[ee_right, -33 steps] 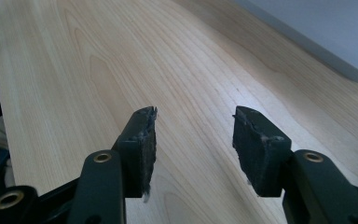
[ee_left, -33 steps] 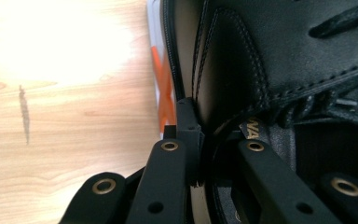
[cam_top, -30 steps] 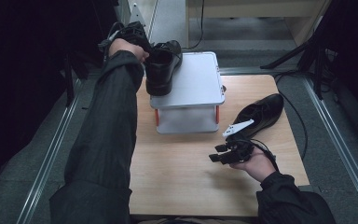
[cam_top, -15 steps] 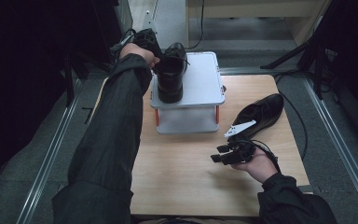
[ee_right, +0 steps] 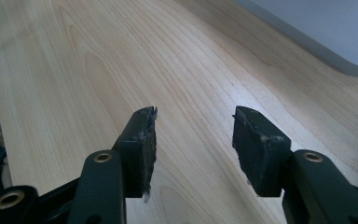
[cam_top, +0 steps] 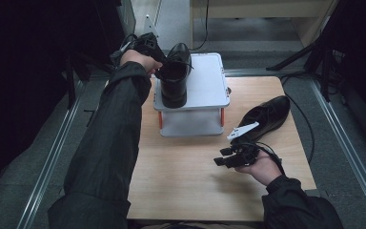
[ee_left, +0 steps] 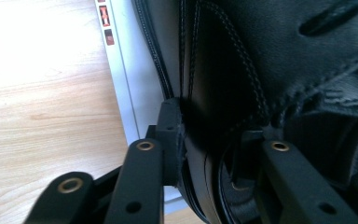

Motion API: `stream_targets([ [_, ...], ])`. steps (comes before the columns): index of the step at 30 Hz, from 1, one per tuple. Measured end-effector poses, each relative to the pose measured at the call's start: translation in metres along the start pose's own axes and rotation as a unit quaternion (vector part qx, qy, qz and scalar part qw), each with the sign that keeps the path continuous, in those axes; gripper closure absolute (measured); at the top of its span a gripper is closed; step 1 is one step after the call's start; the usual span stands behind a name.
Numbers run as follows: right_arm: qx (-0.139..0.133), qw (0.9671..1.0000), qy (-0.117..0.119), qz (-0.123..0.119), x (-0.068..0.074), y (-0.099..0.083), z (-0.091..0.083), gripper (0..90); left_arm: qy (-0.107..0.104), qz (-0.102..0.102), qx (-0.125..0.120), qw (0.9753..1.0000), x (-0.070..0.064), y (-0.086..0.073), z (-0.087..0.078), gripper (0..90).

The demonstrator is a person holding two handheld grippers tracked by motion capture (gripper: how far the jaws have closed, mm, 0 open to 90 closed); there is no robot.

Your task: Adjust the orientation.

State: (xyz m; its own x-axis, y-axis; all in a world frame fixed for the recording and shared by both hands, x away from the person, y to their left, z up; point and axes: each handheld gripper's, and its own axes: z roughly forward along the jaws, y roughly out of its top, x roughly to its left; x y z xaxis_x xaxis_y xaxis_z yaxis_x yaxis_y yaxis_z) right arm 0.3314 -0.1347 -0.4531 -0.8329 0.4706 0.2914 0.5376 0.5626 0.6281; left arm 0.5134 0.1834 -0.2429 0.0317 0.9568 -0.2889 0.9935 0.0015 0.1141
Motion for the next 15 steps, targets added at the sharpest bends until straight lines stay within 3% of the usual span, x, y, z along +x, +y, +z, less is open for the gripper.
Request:
stream_targets([
  [6,0.0,1.0,0.002,0.0,-0.003,0.002,0.0,50.1,-0.03,0.003,-0.021,0.9993,0.011,-0.007,-0.025,58.2],
  [10,0.001,1.0,0.004,0.004,-0.004,0.003,0.0,50.1,-0.039,0.009,-0.034,0.9986,0.017,-0.013,-0.041,54.1],
  [13,0.002,1.0,0.005,0.006,-0.006,0.004,0.002,50.1,-0.028,0.014,-0.046,0.9984,0.028,-0.019,-0.052,52.3],
  [15,0.002,0.9999,0.004,0.011,-0.008,0.005,0.002,50.4,-0.024,0.032,-0.053,0.9978,0.04,-0.024,-0.057,49.2],
])
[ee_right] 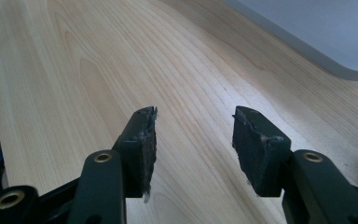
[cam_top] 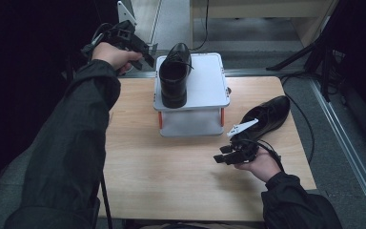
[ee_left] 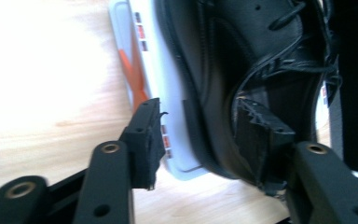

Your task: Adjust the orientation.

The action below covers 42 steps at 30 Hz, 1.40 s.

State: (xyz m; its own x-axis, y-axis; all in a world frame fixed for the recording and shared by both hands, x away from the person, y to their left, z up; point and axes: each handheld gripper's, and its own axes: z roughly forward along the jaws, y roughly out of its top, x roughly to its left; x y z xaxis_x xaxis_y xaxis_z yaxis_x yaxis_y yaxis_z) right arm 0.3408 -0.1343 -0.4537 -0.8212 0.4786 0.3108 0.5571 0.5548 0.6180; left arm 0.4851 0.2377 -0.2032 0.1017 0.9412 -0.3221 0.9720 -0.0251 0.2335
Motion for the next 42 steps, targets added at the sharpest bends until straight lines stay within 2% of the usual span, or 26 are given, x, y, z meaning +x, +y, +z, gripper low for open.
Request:
stream_targets([
  [1,0.001,1.0,0.0,0.001,0.0,0.0,0.0,50.4,0.0,0.0,0.0,1.0,0.0,0.0,0.0,49.0],
  [4,0.003,1.0,-0.004,0.001,-0.001,-0.001,-0.001,50.6,-0.007,-0.001,-0.005,1.0,0.013,-0.007,0.0,48.8],
  [7,-0.003,0.9999,-0.005,0.009,-0.002,0.002,-0.001,50.6,-0.007,-0.004,0.002,1.0,0.026,-0.014,0.009,47.7],
  [13,0.007,0.9999,-0.009,0.004,-0.002,0.003,0.003,50.6,-0.023,-0.015,0.0,0.9996,0.051,-0.031,0.031,47.0],
  [16,0.006,0.9999,-0.01,0.005,-0.002,0.003,0.002,50.8,-0.021,-0.017,0.005,0.9996,0.059,-0.043,0.044,46.3],
  [18,0.002,0.9999,-0.01,0.006,-0.002,0.004,0.002,51.1,-0.013,-0.01,0.003,0.9999,0.061,-0.051,0.049,45.0],
  [21,-0.001,0.9999,-0.01,0.007,-0.003,0.004,0.0,51.4,-0.028,-0.003,0.001,0.9996,0.063,-0.064,0.058,44.6],
  [23,-0.001,0.9999,-0.013,0.007,-0.005,0.004,0.0,51.6,-0.031,-0.003,0.003,0.9995,0.065,-0.072,0.066,44.2],
  [24,0.0,0.9998,-0.015,0.014,-0.005,0.004,0.0,52.1,-0.035,-0.003,0.003,0.9994,0.067,-0.077,0.069,43.0],
  [26,0.001,0.9997,-0.015,0.019,-0.006,0.002,0.0,52.5,-0.064,-0.001,-0.003,0.9979,0.073,-0.088,0.077,42.7],
  [30,0.007,0.9995,-0.023,0.022,-0.009,-0.002,0.001,52.8,-0.056,-0.006,0.017,0.9983,0.085,-0.109,0.099,42.5],
  [32,0.009,0.9994,-0.024,0.023,-0.01,-0.004,0.001,52.9,-0.052,-0.011,0.012,0.9985,0.09,-0.118,0.109,42.4],
  [36,0.009,0.9994,-0.021,0.027,-0.012,-0.006,-0.001,54.5,-0.014,-0.002,0.0,0.9999,0.095,-0.133,0.126,41.7],
  [38,0.007,0.9993,-0.022,0.029,-0.013,-0.006,-0.002,54.5,-0.031,-0.003,0.006,0.9995,0.098,-0.14,0.135,41.6],
  [42,0.005,0.9989,-0.031,0.035,-0.017,-0.006,-0.007,55.0,-0.047,0.002,0.017,0.9987,0.099,-0.153,0.149,41.3],
])
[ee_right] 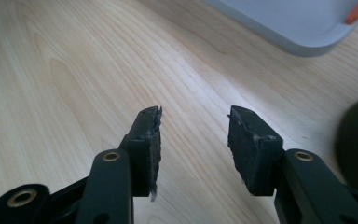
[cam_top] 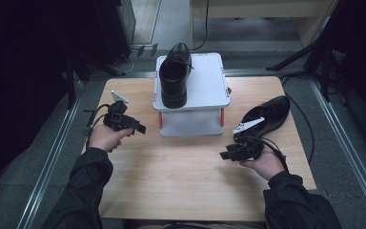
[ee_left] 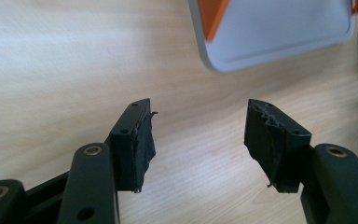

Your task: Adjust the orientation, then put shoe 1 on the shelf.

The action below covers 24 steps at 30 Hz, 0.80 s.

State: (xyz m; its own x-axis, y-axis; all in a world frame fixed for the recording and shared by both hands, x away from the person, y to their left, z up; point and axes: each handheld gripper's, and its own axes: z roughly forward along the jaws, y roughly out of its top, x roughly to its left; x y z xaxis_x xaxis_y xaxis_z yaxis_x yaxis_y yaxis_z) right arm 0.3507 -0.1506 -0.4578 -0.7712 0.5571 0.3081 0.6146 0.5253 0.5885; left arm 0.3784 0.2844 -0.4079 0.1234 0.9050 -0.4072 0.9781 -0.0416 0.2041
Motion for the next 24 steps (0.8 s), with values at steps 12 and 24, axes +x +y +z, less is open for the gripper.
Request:
stream_targets([
  [12,0.008,0.9997,-0.009,0.02,-0.026,0.007,-0.017,55.8,-0.006,0.021,0.019,0.9996,0.007,-0.023,0.029,39.7],
  [24,0.056,0.9976,-0.031,0.027,-0.046,0.047,-0.053,58.5,-0.021,0.022,0.01,0.9995,0.016,-0.032,0.025,39.4],
])
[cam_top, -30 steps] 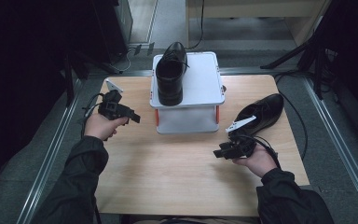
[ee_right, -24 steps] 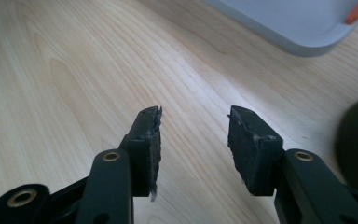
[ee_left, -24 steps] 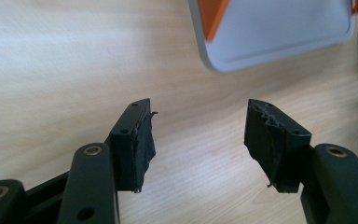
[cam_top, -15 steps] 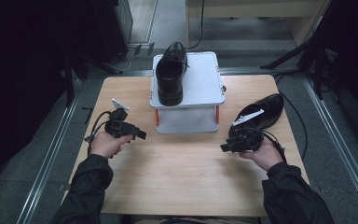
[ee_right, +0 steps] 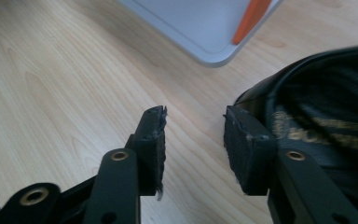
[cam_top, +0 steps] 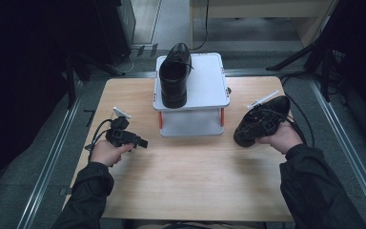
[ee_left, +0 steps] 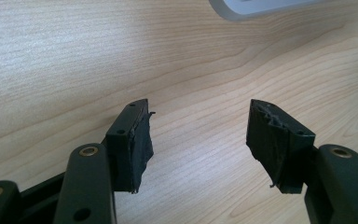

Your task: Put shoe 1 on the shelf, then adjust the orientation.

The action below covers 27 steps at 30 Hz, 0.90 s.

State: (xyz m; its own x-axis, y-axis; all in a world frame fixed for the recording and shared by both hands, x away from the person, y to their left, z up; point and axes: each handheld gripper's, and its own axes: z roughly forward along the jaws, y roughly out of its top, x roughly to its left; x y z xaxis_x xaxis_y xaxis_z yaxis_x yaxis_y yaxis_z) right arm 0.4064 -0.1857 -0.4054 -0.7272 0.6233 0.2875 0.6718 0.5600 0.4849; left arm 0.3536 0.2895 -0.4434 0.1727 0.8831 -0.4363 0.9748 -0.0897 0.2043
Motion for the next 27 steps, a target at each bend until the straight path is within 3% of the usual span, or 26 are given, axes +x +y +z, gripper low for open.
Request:
stream_targets([
  [6,0.036,0.9991,-0.02,-0.006,-0.003,0.02,-0.014,60.0,0.001,0.006,0.003,1.0,-0.001,-0.001,0.001,39.3],
  [12,0.057,0.9978,-0.031,0.009,-0.01,0.034,-0.019,60.3,0.004,0.014,0.007,0.9999,-0.003,-0.001,0.001,39.0],
  [13,0.074,0.9963,-0.043,0.011,-0.014,0.039,-0.017,60.9,0.004,0.014,0.008,0.9999,-0.003,-0.001,0.001,39.0],
  [18,0.094,0.9942,-0.048,0.018,-0.021,0.044,-0.009,63.1,-0.001,0.01,0.001,0.9999,-0.001,-0.002,-0.001,39.0],
  [21,0.124,0.9908,-0.044,0.031,-0.025,0.046,0.003,67.8,-0.003,0.009,0.002,1.0,0.0,-0.002,-0.002,39.1],
  [27,0.142,0.9886,-0.03,0.04,-0.026,0.05,0.012,76.6,-0.006,0.01,0.001,0.9999,0.004,-0.004,-0.004,39.3],
])
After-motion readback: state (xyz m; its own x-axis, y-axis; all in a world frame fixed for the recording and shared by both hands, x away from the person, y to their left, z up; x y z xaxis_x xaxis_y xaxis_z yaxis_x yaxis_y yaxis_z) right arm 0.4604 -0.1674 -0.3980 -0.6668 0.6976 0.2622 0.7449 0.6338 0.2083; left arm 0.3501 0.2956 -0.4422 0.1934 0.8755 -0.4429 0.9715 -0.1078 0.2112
